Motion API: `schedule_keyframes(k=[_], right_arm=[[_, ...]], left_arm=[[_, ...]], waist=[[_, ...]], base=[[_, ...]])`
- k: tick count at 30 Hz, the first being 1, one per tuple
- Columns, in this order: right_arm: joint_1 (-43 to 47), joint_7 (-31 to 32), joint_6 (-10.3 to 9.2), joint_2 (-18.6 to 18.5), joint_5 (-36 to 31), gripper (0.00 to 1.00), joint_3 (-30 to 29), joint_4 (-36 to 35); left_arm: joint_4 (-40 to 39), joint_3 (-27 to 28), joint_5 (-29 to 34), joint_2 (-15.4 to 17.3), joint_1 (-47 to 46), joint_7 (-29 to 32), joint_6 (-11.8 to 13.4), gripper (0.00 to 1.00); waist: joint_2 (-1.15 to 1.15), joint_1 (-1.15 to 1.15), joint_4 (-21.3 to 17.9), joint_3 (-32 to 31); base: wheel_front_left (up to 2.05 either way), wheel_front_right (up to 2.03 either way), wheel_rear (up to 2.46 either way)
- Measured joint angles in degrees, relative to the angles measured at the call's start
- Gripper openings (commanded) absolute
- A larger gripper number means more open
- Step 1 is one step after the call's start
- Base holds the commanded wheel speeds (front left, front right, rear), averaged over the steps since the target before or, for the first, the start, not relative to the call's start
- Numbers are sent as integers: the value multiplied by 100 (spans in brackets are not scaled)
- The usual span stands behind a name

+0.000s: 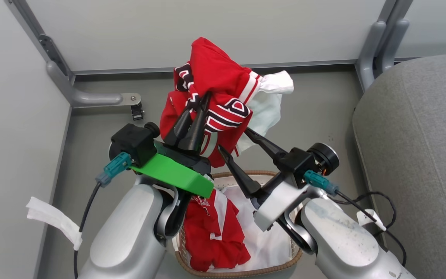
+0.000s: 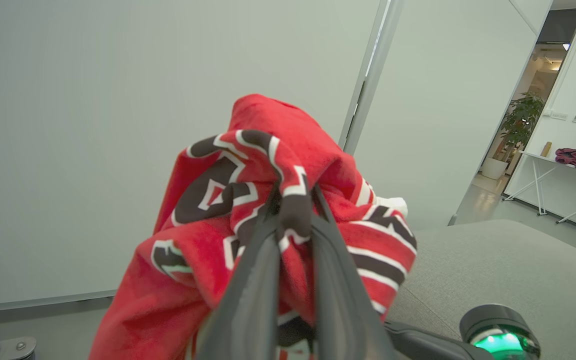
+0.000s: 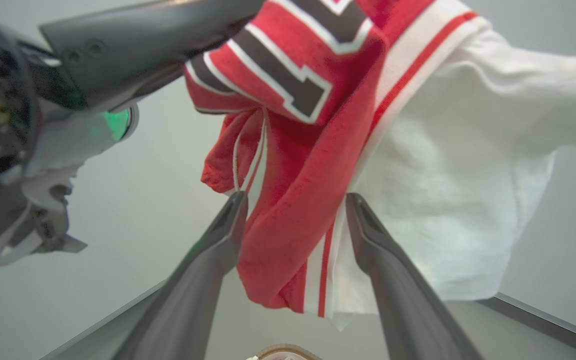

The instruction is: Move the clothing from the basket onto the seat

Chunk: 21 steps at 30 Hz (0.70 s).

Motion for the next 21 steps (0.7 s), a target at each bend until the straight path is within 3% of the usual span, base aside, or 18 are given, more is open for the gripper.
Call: schedule_keyframes(k=[14,16,17,21], right_arm=[[-591,0,0,-2,435,100,156,402],[-596,0,0,0,513,15,131,442],[-596,0,0,0,535,0,120,466],[-580,0,0,2,548,0,80,536]], left_arm=[[62,-471,-202,-112,-3,1,0,0],[83,-528,-204,-126,-4,1,0,0],[99,-526,-214,-127,-4,0,0,0],[163,-477,-227,-129,-4,1,0,0]], waist=[[0,0,357,48],[0,0,406,52],[0,0,430,54],[0,0,460,59]], base=[[0,0,0],[0,0,0],[0,0,0],[0,0,0]])
